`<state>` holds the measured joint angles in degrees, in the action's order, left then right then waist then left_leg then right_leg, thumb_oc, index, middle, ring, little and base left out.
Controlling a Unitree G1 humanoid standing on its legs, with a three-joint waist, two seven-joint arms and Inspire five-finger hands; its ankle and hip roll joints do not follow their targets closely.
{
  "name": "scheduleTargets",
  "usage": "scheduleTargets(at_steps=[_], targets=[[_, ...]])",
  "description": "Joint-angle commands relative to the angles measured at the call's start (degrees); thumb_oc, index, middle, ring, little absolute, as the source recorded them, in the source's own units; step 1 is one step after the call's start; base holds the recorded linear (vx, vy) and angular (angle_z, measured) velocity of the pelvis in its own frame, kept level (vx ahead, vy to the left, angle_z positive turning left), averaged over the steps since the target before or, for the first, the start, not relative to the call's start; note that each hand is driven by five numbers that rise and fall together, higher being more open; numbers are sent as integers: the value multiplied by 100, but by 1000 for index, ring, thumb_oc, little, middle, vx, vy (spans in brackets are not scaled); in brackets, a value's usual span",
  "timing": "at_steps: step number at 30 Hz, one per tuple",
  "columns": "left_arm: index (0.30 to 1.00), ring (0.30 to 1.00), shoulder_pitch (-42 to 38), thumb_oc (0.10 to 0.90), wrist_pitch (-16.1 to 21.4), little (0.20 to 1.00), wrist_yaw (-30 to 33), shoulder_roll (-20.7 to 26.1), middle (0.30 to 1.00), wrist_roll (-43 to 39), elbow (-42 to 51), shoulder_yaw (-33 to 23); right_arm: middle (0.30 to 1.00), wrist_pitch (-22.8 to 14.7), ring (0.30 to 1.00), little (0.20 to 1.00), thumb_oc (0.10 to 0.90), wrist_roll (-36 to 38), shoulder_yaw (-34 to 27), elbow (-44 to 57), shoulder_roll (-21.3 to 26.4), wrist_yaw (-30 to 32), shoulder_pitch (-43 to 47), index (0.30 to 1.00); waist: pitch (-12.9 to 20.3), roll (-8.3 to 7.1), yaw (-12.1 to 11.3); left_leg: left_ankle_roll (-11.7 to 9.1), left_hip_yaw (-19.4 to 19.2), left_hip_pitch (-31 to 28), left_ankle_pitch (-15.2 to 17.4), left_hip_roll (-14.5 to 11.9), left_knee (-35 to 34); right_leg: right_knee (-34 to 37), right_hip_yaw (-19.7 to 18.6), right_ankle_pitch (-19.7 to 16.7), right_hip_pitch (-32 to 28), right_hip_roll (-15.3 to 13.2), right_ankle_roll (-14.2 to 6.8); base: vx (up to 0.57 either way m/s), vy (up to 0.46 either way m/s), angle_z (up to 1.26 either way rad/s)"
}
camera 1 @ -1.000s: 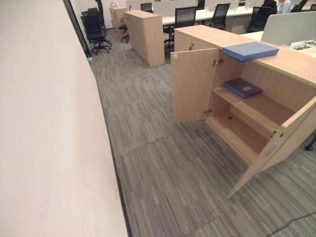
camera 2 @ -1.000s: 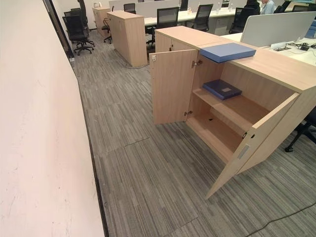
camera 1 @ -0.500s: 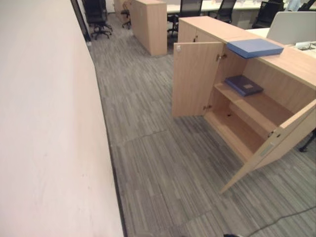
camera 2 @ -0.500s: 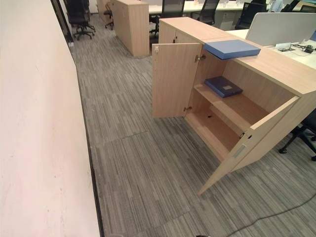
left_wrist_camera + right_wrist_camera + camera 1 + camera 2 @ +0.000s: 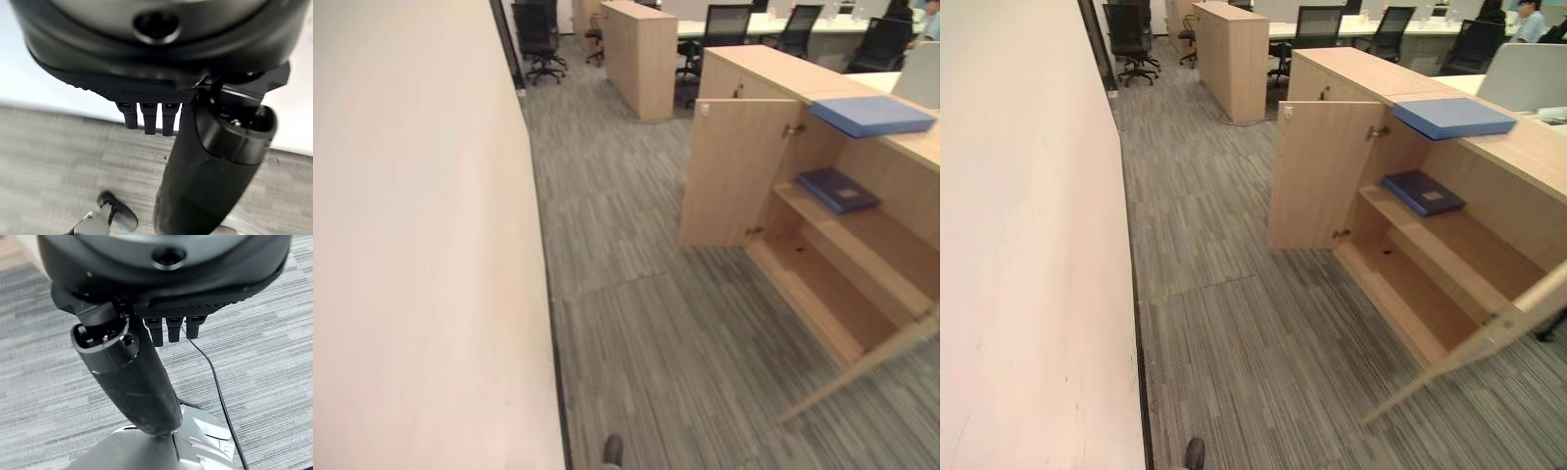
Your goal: Put the empty folder in the office cabinet
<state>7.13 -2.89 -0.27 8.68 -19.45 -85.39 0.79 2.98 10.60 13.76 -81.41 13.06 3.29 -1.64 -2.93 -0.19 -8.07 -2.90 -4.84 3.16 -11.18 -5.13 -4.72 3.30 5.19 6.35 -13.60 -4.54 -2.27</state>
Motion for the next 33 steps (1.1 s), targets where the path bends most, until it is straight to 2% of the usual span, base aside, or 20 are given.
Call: scheduleTargets(at_steps=[1, 3, 4, 6, 7, 8, 9, 10, 11, 13, 15, 16, 19, 22, 25, 27, 29, 31, 32, 33], targets=[[900, 900, -296, 800, 363, 900, 334, 416, 900, 441, -19, 212, 900, -42, 900, 900, 800, -73, 51, 145, -68, -137, 316, 900, 101, -212, -74, 126, 61, 807, 150, 473, 201, -371, 67, 12, -342, -549, -548, 213, 290, -9], [900, 900, -317, 800, 345, 900, 323, 449, 900, 468, -22, 213, 900, -29, 900, 900, 800, -132, 81, 229, -86, -195, 386, 900, 136, -230, -129, 377, 10, 619, 422, 809, 270, -1290, 122, -634, 57, -918, -724, 187, 358, 5], [900, 900, -341, 800, 325, 900, 322, 457, 900, 463, -26, 220, 900, -29, 900, 900, 800, -131, 91, 283, -69, -200, 446, 900, 106, -195, -132, 484, 10, 527, 490, 926, 264, -1917, 113, -1121, 330, -1066, -735, 117, 356, 16], [900, 900, -355, 800, 285, 900, 304, 464, 900, 511, -28, 272, 900, -25, 900, 900, 800, -128, 151, 400, -51, -190, 502, 900, 5, -60, -47, 658, 87, 147, 592, 1134, 118, -2945, 240, -1760, 641, -1290, -603, 143, 389, 23], [900, 900, -352, 800, 272, 900, 299, 480, 900, 539, -24, 301, 900, -45, 900, 900, 800, -106, 156, 479, -48, -170, 521, 900, -31, 23, 6, 726, 147, -58, 678, 1178, 28, -3412, 375, -1901, 858, -1397, -532, 118, 268, 35], [900, 900, -352, 800, 272, 900, 300, 480, 900, 539, -24, 300, 900, -44, 900, 900, 800, -105, 157, 480, -48, -170, 521, 900, -39, 13, 9, 729, 147, -61, 679, 1191, 30, -3438, 370, -1886, 864, -1412, -538, 177, 263, 66], [900, 900, -373, 800, 221, 900, 302, 533, 900, 608, -55, 331, 900, -93, 900, 900, 800, -23, 194, 641, -73, -142, 568, 900, -152, 122, 160, 776, 311, -337, 840, 1171, -28, -3992, 493, -1642, 1393, -1381, -376, 108, 136, 80], [900, 900, -374, 800, 221, 900, 302, 531, 900, 608, -56, 330, 900, -92, 900, 900, 800, -23, 194, 642, -71, -142, 569, 900, -141, 132, 162, 773, 314, -324, 836, 1159, -28, -3980, 500, -1651, 1401, -1369, -369, 188, 143, 84], [900, 900, -424, 800, 224, 900, 319, 554, 900, 617, -74, 346, 900, -121, 900, 900, 800, 83, 250, 746, -92, -134, 653, 900, -285, 244, 298, 763, 506, -520, 873, 1089, -28, -3731, 546, -1149, 1819, -1006, -188, 128, -21, 62], [900, 900, -456, 800, 217, 900, 342, 573, 900, 656, -135, 354, 900, -163, 900, 900, 800, 245, 261, 865, -138, -125, 705, 900, -418, 220, 412, 737, 666, -748, 935, 1085, -28, -3048, 458, -981, 2014, -641, -162, 188, -71, 48], [900, 900, -444, 800, 224, 900, 360, 573, 900, 692, -168, 323, 900, -163, 900, 900, 800, 349, 269, 924, -167, -129, 760, 900, -505, 151, 498, 685, 763, -979, 1073, 1111, -28, -1845, 367, -1138, 2157, -348, -249, 260, -106, 42], [900, 900, -427, 800, 228, 900, 347, 565, 900, 691, -185, 255, 900, -168, 900, 900, 800, 416, 261, 991, -175, -138, 786, 900, -561, 45, 565, 658, 851, -1147, 1156, 1183, -28, -1032, 262, -1498, 2336, -192, -371, 331, -94, 0], [900, 900, -392, 800, 223, 900, 322, 585, 900, 783, -258, 102, 900, -160, 900, 900, 800, 504, 173, 1011, -187, -138, 753, 900, -637, -100, 695, 619, 1009, -1486, 1401, 1283, -28, -49, 285, -1918, 2491, 32, -566, 339, -74, 10], [900, 900, -308, 800, 229, 900, 342, 601, 900, 947, -366, 22, 900, -177, 900, 900, 800, 582, 32, 872, -150, -156, 580, 900, -408, -176, 742, 613, 1180, -1736, 1741, 1307, -28, 51, 201, -2004, 2303, -44, -526, 415, -105, 22], [900, 900, -325, 800, 185, 900, 352, 591, 900, 897, -395, 3, 900, -141, 900, 900, 800, 568, -37, 609, -100, -155, 473, 900, -213, -127, 831, 515, 1329, -1967, 1956, 974, -28, -446, 216, -1793, 2484, 41, -390, 481, -168, 6], [900, 900, -429, 800, 199, 900, 383, 603, 900, 909, -349, 138, 900, -132, 900, 900, 800, 575, -60, 459, -47, -141, 384, 900, -106, -97, 893, 370, 1380, -2056, 2041, 640, -28, -811, 293, -1380, 2437, 182, -234, 437, -206, 71], [900, 900, -511, 800, 233, 900, 392, 585, 900, 858, -269, 238, 900, -130, 900, 900, 800, 589, -83, 314, 1, -129, 323, 900, -37, -121, 929, 246, 1351, -2038, 2078, 451, 164, -879, 287, -1195, 2344, 315, -157, 424, -238, 8], [900, 900, -535, 800, 238, 900, 399, 588, 900, 840, -229, 262, 900, -131, 900, 900, 800, 586, -70, 289, 13, -119, 312, 900, -29, -130, 934, 215, 1312, -1991, 2107, 386, 324, -894, 292, -1122, 2305, 351, -139, 315, -189, 16], [900, 900, -599, 800, 264, 900, 399, 593, 900, 807, -134, 337, 900, -137, 900, 900, 800, 553, -41, 194, 21, -126, 255, 900, -4, -184, 948, 111, 1237, -1891, 1977, 248, 805, -918, 276, -971, 2155, 465, -59, 399, -253, 13], [900, 900, -628, 800, 252, 900, 413, 620, 900, 805, -109, 345, 900, -153, 900, 900, 800, 558, -22, 140, 0, -126, 186, 900, -20, -266, 933, 55, 1135, -1641, 1716, 213, 1638, -911, 199, -825, 1917, 570, 50, 396, -252, 12]])
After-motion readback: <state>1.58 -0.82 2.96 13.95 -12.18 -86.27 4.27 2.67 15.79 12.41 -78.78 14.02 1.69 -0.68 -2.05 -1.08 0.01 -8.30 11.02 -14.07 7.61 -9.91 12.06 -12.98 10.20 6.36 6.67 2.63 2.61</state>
